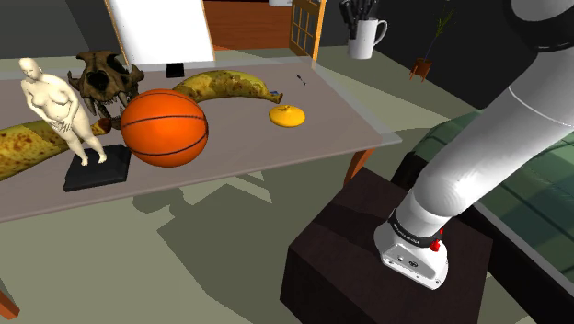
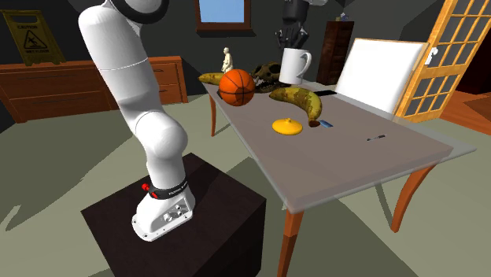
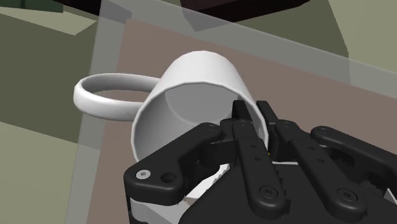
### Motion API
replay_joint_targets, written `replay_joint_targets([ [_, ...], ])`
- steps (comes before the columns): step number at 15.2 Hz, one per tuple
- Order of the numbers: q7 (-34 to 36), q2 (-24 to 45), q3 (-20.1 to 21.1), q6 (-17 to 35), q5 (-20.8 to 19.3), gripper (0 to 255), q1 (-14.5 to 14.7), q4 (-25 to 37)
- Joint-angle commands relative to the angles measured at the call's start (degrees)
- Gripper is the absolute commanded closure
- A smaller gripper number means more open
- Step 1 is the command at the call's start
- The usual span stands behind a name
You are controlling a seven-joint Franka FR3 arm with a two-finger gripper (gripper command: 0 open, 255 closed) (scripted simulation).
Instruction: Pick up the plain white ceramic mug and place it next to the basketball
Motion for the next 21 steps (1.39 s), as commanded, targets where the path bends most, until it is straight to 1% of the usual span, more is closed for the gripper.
replay_joint_targets([
  [1, 2.7, 1.5, 1.4, -0.4, 1.0, 255, 1.1, 1.7],
  [7, 10.3, 5.9, 5.5, -1.2, 3.5, 255, 4.5, 6.6],
  [12, 16.4, 11.3, 8.5, -2.4, 5.2, 255, 7.3, 13.1],
  [17, 22.3, 18.4, 11.1, -4.5, 6.5, 255, 10.2, 22.4],
  [21, 26.8, 26.1, 12.7, -7.6, 7.2, 255, 12.7, 33.4],
])
